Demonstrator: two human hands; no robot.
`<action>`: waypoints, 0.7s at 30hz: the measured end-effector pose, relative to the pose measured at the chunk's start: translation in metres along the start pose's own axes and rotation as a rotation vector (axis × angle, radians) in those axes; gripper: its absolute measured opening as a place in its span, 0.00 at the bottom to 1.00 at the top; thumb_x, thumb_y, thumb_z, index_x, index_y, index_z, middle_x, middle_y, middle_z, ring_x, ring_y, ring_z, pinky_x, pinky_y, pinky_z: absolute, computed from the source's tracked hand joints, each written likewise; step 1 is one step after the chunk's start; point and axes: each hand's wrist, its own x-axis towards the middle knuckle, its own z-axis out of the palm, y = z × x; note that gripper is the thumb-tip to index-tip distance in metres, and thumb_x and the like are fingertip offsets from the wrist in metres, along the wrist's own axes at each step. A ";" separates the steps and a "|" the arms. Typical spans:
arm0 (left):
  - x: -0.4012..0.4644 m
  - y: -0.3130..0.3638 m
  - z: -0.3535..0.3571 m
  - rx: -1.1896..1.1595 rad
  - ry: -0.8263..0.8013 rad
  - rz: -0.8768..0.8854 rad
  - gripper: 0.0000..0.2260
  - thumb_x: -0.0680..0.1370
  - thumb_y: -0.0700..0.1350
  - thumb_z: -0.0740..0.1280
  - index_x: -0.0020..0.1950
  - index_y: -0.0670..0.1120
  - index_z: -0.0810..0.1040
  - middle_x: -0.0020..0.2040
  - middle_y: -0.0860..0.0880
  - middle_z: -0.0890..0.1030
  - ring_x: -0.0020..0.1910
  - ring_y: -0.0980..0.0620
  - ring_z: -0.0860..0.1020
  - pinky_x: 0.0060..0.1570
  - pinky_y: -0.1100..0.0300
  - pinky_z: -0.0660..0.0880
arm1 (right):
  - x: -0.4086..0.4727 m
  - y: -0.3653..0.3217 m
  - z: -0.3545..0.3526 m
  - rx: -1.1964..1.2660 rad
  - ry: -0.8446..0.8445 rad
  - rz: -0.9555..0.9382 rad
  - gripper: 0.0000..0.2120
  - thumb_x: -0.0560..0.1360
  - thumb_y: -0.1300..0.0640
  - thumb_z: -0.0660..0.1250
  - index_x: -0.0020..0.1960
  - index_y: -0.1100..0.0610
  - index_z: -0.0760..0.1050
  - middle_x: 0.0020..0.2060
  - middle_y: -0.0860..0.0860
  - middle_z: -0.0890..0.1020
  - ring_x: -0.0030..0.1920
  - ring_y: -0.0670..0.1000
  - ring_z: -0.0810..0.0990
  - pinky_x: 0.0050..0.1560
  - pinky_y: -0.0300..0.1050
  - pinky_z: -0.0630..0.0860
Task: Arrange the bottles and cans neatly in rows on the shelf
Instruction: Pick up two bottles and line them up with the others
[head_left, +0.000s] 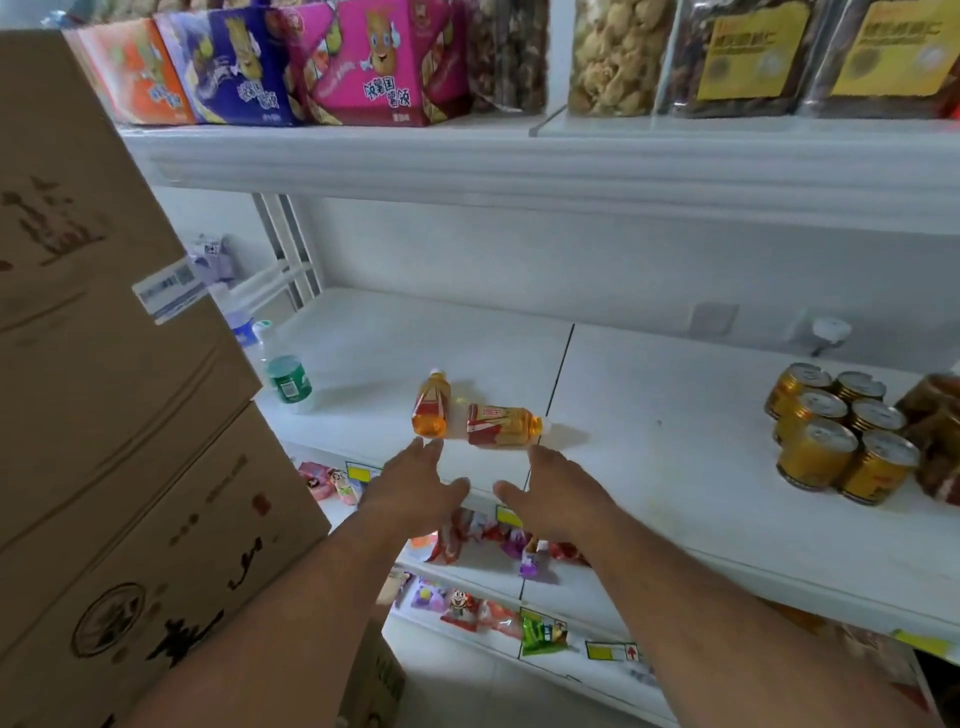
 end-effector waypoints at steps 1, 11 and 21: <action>0.009 0.001 -0.001 -0.005 0.012 -0.006 0.36 0.76 0.65 0.60 0.80 0.54 0.52 0.80 0.50 0.55 0.76 0.45 0.59 0.70 0.47 0.64 | 0.011 0.002 0.001 0.030 -0.005 0.023 0.39 0.78 0.33 0.59 0.79 0.56 0.57 0.75 0.55 0.68 0.70 0.57 0.70 0.67 0.53 0.71; 0.090 -0.006 -0.013 -0.173 0.043 -0.110 0.30 0.74 0.64 0.62 0.73 0.53 0.67 0.66 0.48 0.74 0.62 0.44 0.74 0.60 0.50 0.71 | 0.104 -0.004 0.019 0.637 0.010 0.357 0.23 0.76 0.36 0.63 0.50 0.57 0.76 0.40 0.51 0.78 0.46 0.53 0.79 0.47 0.47 0.76; 0.193 -0.031 -0.022 -0.312 0.035 -0.271 0.28 0.76 0.60 0.65 0.66 0.40 0.71 0.50 0.47 0.77 0.41 0.51 0.72 0.37 0.59 0.67 | 0.172 -0.026 0.040 1.275 0.071 0.777 0.23 0.73 0.36 0.71 0.50 0.56 0.77 0.45 0.54 0.84 0.45 0.52 0.84 0.44 0.49 0.84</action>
